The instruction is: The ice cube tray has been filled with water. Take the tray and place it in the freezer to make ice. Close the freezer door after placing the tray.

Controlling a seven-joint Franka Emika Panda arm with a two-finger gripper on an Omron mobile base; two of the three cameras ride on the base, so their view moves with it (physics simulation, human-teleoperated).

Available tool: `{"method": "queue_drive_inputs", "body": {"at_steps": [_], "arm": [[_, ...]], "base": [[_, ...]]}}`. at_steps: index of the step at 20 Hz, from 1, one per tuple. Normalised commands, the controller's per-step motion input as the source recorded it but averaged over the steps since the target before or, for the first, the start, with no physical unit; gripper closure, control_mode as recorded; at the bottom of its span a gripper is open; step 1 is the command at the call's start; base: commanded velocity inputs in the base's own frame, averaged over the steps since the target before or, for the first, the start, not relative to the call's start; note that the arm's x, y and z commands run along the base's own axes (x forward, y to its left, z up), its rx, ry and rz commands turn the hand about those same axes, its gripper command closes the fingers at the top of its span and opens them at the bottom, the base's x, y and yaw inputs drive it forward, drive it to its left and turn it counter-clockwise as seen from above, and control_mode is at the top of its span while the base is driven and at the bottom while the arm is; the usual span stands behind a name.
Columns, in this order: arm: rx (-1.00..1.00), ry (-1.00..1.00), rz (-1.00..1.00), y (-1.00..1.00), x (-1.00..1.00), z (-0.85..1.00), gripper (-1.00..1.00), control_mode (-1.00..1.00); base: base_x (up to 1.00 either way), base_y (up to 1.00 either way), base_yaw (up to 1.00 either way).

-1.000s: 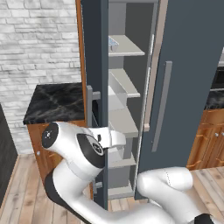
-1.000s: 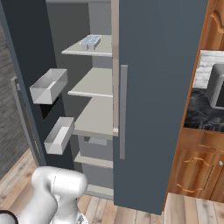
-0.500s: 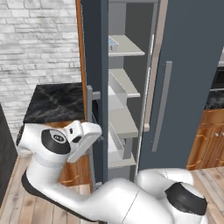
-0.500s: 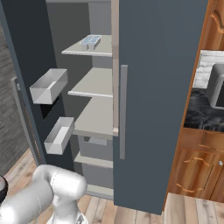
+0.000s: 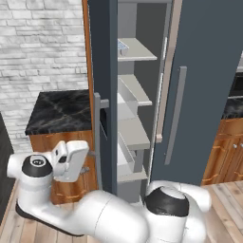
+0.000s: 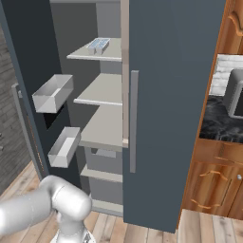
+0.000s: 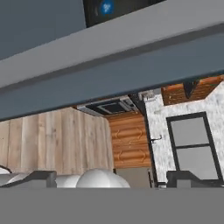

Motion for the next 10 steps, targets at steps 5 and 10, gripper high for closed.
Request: {"method": "queue_drive_inputs", "body": {"at_steps": [5, 10], "arm": [[-0.12, 0.0, -0.05, 0.0, 0.42, -0.45, -1.0, -1.0], [-0.05, 0.03, -0.01, 0.01, 0.67, -0.26, -1.0, -1.0]], "base": [[0.0, 0.0, 0.0], [0.0, 0.0, 0.0]]}}
